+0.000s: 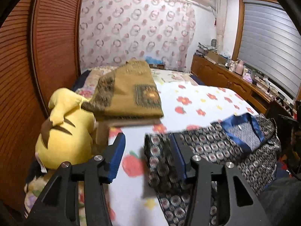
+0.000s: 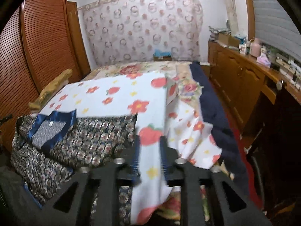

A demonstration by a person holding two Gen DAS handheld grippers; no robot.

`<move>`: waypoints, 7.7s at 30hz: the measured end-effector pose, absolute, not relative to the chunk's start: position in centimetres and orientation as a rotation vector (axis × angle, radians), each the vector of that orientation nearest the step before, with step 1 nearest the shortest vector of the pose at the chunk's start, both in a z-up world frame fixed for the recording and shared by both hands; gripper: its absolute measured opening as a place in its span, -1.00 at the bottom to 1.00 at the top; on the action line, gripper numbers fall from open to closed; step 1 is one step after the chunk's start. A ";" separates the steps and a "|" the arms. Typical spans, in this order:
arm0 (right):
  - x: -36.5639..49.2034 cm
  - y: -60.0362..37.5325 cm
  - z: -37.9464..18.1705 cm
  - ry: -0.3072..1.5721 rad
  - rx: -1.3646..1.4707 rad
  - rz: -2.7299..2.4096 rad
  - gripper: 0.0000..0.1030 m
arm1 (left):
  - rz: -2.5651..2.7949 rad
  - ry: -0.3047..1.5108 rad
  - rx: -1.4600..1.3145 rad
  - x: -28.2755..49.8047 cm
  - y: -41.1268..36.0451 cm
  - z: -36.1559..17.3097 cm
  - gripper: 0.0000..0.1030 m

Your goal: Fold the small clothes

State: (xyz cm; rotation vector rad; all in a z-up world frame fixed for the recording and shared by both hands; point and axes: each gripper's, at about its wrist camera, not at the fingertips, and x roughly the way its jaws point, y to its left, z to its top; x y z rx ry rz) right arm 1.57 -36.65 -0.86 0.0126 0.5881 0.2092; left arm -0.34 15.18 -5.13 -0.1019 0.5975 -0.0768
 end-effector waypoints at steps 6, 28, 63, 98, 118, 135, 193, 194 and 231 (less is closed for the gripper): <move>5.3 -34.8 -0.7 0.590 -0.018 0.213 -0.12 | -0.077 0.651 -0.085 4.5 15.8 -5.9 -0.01; 11.4 -32.8 -3.9 0.755 -0.075 0.275 0.18 | -0.102 0.879 -0.043 7.1 13.9 -11.5 -0.01; 4.0 -31.4 11.5 0.394 -0.132 0.448 -0.86 | -0.179 0.432 -0.080 1.7 11.8 6.2 -0.90; 22.7 -26.1 9.6 0.608 -0.180 0.227 -0.86 | -0.038 0.610 -0.029 24.4 11.3 0.2 -0.90; 30.3 -25.9 8.8 0.712 -0.076 0.231 -0.19 | -0.084 0.748 -0.015 24.1 11.1 -3.1 0.12; 33.5 -17.2 5.2 0.816 -0.109 0.325 -0.09 | -0.115 0.684 -0.053 19.1 8.7 -2.4 0.54; 9.9 -31.7 7.3 0.535 -0.027 0.230 -0.17 | -0.010 0.649 -0.107 18.5 9.8 -3.2 0.54; 10.5 -31.6 7.2 0.544 -0.025 0.217 -0.17 | -0.001 0.669 -0.102 19.1 9.9 -3.5 0.54; 13.9 -35.4 4.5 0.714 0.139 0.161 -0.08 | -0.025 0.754 -0.026 15.2 11.0 -7.2 -0.84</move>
